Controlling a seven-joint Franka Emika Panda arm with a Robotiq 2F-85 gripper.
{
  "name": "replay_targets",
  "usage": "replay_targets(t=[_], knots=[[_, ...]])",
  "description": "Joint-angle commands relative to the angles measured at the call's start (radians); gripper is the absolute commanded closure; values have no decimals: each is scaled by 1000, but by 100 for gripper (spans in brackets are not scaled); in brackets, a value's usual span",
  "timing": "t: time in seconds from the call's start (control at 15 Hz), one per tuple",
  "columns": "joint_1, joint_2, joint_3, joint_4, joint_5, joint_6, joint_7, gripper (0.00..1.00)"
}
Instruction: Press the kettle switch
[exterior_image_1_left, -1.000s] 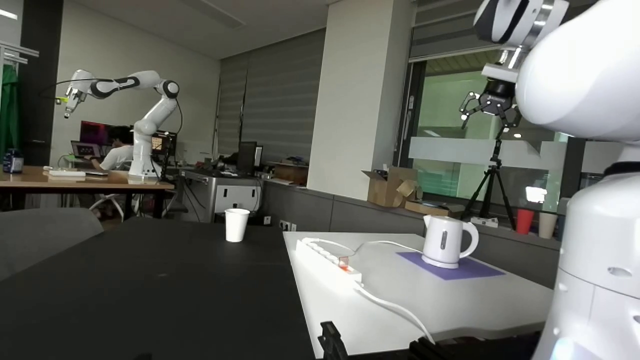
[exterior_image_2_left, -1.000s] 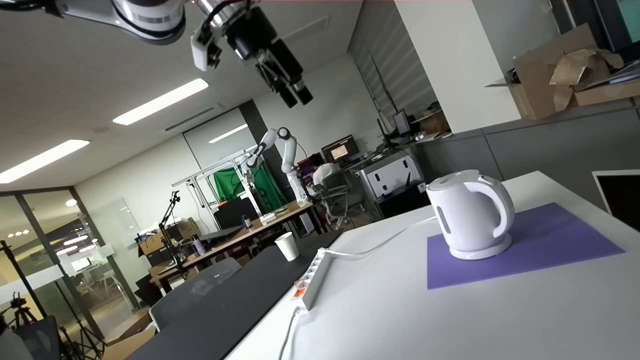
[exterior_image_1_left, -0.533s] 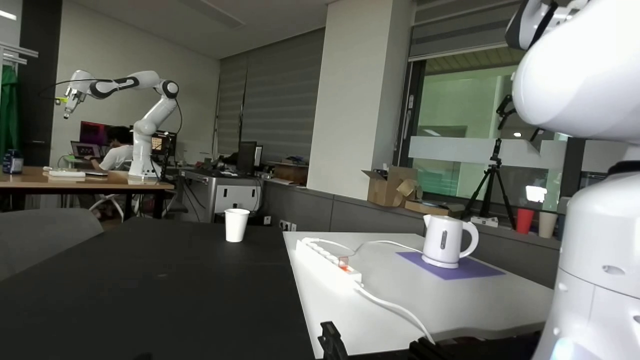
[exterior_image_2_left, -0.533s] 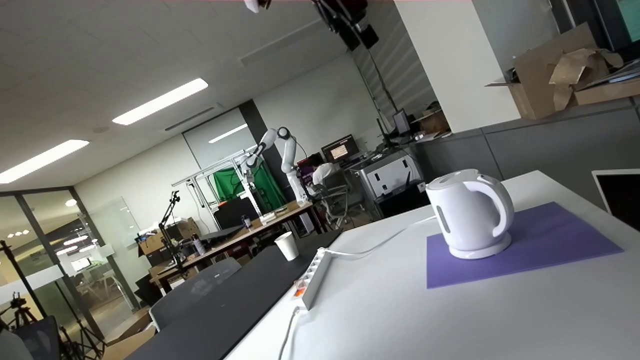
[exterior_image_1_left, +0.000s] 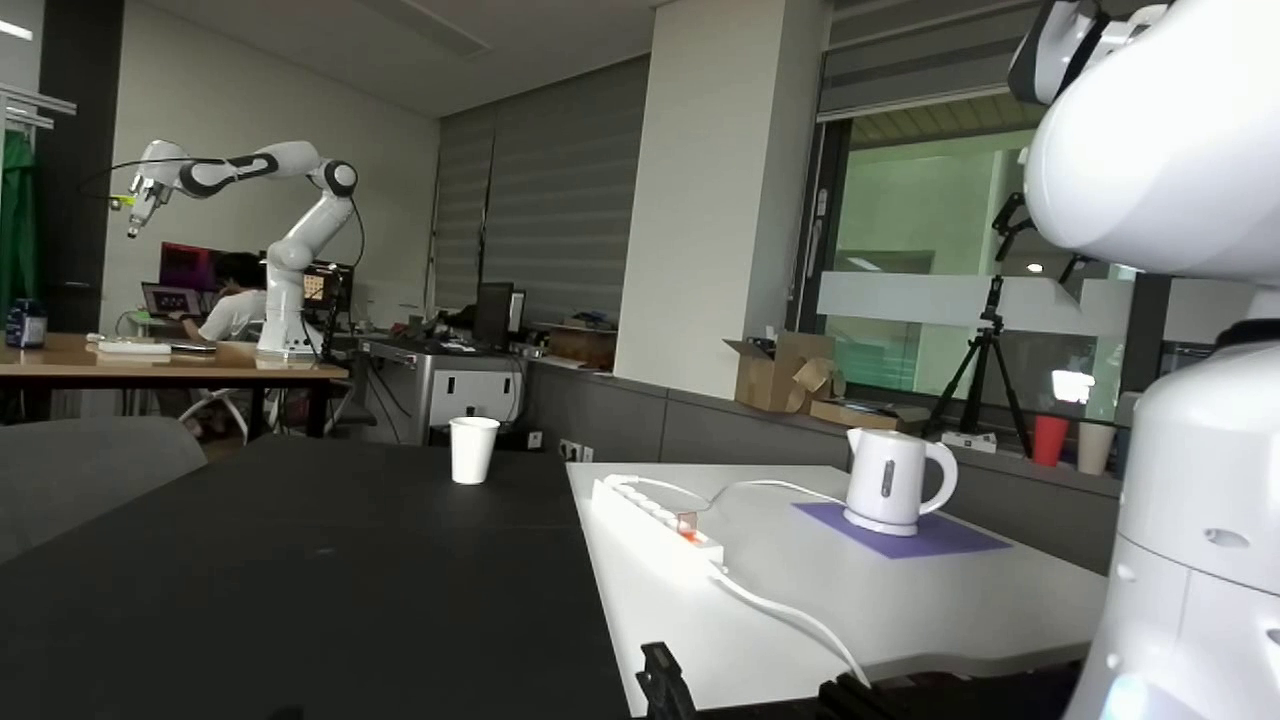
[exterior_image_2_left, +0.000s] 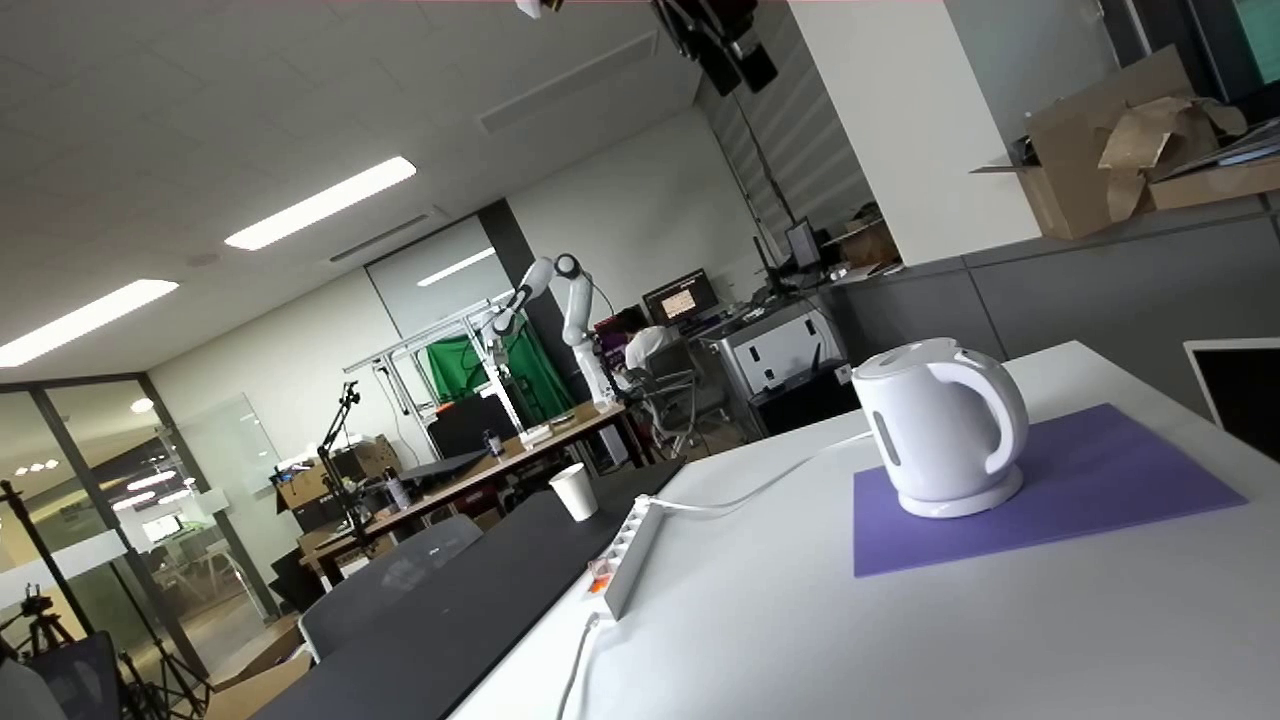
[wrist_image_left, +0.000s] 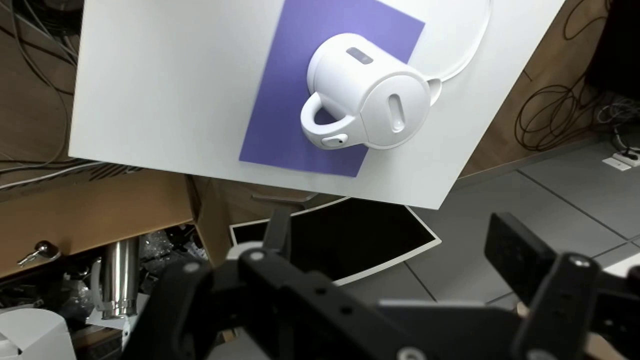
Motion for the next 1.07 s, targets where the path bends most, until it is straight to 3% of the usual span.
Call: replay_targets(t=[0.0, 0.53, 1.0], knots=[[-11, 3, 10, 5, 2, -4, -1, 0], [-11, 3, 10, 5, 2, -4, 0, 0], [-18, 188, 28, 81, 158, 124, -55, 0]])
